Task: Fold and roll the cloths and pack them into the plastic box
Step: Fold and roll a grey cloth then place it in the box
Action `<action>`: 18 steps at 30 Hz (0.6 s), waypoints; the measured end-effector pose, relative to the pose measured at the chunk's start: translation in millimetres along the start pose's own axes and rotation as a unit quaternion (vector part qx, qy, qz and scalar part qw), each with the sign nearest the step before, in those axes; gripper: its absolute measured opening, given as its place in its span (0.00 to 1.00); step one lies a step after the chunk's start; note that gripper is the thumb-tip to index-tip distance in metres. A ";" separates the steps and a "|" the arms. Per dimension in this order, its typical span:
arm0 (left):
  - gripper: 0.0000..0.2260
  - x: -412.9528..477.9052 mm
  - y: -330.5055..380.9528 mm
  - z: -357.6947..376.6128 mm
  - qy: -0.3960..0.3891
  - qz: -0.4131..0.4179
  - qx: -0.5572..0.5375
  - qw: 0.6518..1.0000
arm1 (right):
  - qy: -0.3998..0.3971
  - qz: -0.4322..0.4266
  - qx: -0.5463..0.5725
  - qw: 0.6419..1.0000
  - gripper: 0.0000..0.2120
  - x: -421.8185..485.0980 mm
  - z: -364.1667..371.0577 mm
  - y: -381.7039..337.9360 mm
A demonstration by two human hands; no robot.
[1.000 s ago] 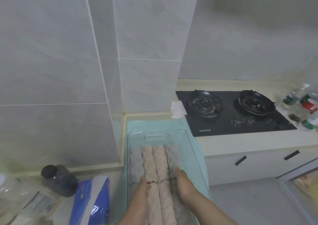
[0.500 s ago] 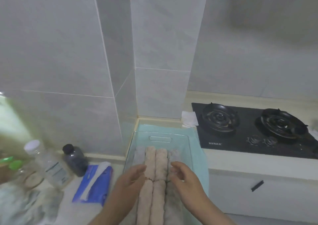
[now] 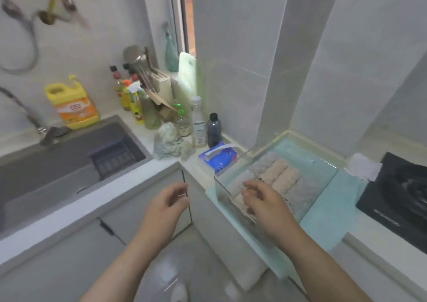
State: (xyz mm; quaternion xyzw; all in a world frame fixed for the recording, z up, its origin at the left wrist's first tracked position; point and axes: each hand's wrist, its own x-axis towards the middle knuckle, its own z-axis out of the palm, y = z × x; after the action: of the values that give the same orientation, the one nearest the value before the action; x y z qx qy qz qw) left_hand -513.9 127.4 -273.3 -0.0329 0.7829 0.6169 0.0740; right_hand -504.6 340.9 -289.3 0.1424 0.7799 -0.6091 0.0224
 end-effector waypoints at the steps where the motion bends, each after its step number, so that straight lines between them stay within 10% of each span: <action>1: 0.11 -11.7 -0.9 -15.4 0.027 0.000 -0.002 1.000 | -0.023 -0.011 0.001 1.000 0.09 -4.2 12.5 -8.3; 18: 0.12 -290.5 -90.0 -318.0 0.489 -0.037 -0.093 0.867 | -0.379 -0.140 -0.026 0.914 0.11 -170.4 330.4 -112.9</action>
State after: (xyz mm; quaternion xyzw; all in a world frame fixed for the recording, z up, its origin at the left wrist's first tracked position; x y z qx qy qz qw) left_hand -238.3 -214.1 -241.9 -0.3662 0.6561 0.5883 -0.2989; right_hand -415.3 -32.8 -232.2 -0.2106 0.7405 -0.5935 0.2345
